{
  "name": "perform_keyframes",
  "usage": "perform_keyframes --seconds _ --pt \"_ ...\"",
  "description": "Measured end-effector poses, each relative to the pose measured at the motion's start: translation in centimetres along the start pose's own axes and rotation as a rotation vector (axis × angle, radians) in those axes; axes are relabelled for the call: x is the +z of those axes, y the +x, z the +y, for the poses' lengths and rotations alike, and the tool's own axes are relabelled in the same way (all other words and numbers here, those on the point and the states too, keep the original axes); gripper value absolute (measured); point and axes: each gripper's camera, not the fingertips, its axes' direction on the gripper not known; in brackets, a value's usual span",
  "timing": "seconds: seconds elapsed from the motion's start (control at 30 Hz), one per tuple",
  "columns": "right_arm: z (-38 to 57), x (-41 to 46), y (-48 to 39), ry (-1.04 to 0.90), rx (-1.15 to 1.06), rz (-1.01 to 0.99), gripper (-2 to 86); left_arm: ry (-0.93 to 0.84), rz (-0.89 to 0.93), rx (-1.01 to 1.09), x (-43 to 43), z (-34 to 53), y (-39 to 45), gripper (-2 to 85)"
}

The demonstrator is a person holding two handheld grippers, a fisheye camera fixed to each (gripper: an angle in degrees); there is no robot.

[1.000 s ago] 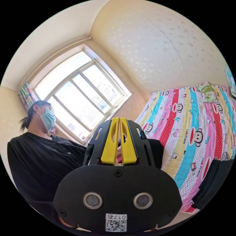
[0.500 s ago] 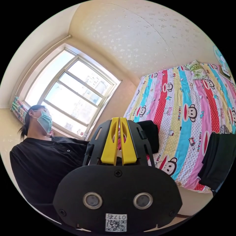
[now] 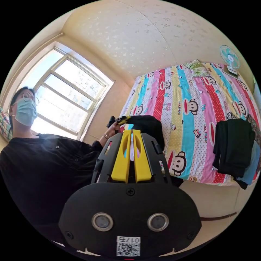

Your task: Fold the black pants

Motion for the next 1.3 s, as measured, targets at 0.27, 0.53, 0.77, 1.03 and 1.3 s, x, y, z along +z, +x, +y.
perform_keyframes --seconds 0.27,0.53,0.77,1.03,1.3 --pt "-1.7 11.8 -6.7 -0.027 -0.119 0.16 19.1 -0.213 -0.118 0.308 11.4 8.4 12.5 3.1" --pt "-3.7 21.4 -11.8 -0.181 -0.375 0.335 23.2 -0.322 -0.275 0.383 23.2 17.4 15.9 4.0" --pt "-2.5 26.1 -14.2 -0.311 -0.653 0.336 17.2 -0.283 -0.486 0.385 30.7 21.7 14.9 4.0" --pt "0.3 27.8 -15.5 -0.351 -0.875 0.455 8.1 -0.128 -0.351 0.18 31.9 24.9 8.8 6.9" --pt "-1.6 23.5 -11.4 -0.292 -0.697 0.15 6.0 0.134 -0.385 0.032 27.4 34.2 2.4 8.8"
